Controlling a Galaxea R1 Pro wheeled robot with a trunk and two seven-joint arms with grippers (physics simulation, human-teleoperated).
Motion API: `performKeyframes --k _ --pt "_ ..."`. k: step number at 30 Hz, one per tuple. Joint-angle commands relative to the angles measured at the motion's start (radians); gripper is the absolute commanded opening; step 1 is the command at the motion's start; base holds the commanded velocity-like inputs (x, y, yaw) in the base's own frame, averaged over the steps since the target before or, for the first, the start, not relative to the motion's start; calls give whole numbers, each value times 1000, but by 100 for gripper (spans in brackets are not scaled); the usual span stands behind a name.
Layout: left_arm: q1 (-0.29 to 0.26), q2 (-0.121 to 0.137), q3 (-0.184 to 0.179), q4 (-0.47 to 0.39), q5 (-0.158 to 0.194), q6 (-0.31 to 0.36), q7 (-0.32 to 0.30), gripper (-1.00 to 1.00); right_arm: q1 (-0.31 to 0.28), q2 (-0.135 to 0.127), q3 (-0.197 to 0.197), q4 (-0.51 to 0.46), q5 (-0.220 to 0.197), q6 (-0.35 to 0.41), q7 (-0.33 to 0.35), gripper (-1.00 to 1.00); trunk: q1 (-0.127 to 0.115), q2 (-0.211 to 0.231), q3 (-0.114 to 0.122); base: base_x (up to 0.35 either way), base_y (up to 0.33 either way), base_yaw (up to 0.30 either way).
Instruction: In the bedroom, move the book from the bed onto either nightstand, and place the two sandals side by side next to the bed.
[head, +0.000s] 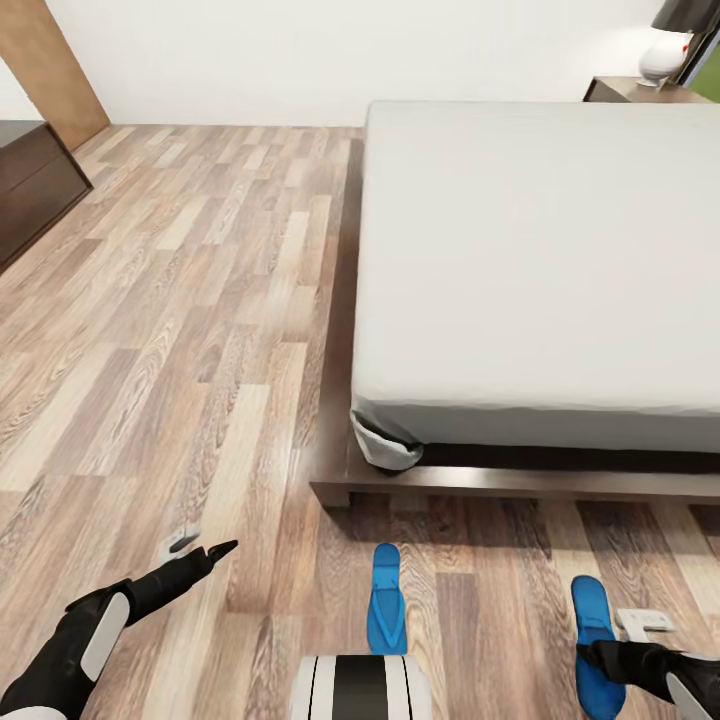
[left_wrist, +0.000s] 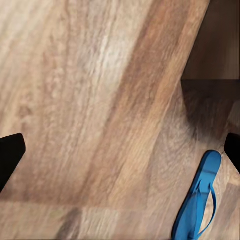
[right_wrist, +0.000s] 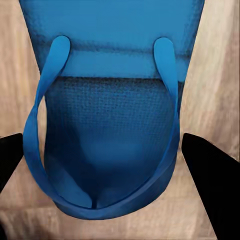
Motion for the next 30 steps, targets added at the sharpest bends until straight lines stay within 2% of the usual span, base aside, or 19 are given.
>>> performKeyframes --k 1,8,10,12,15,19,21,23,24,27,30 --pt "0 0 2 0 6 7 -1 100 -1 -1 2 -8 0 11 12 -100 0 0 -1 0 106 0" --pt "0 -3 2 0 6 6 0 100 0 0 1 -16 10 13 0 -100 0 0 -1 0 25 0" --pt "0 -3 2 0 6 6 0 100 0 1 1 -16 11 9 -24 -100 0 0 -1 0 2 0" --pt "0 -3 2 0 6 6 0 100 0 1 1 -16 12 -3 -76 -100 0 0 -1 0 0 0" --pt "0 -3 2 0 6 7 0 100 -1 1 1 -14 11 -83 -149 -100 0 0 -1 0 0 0" --pt "0 -3 2 0 6 8 -2 100 -6 0 1 -14 3 -104 -161 -100 0 0 -1 0 0 0" --pt "0 -3 2 0 6 8 -2 100 -55 -1 1 -15 1 -63 -160 -100 0 0 -1 0 0 0" --pt "0 -3 2 0 6 8 -2 100 -128 -1 1 -15 0 27 -158 -100 0 0 -1 0 0 0" --pt "0 -3 2 0 6 8 -2 100 -160 -1 1 -15 0 95 -158 -100 0 0 -1 0 0 0" --pt "0 -3 2 0 6 8 -2 100 -189 0 1 -15 0 180 -163 -100 0 0 -1 0 0 0" --pt "0 -4 2 0 6 8 -2 100 -198 1 1 -14 1 200 -165 -100 0 0 -1 0 0 0"
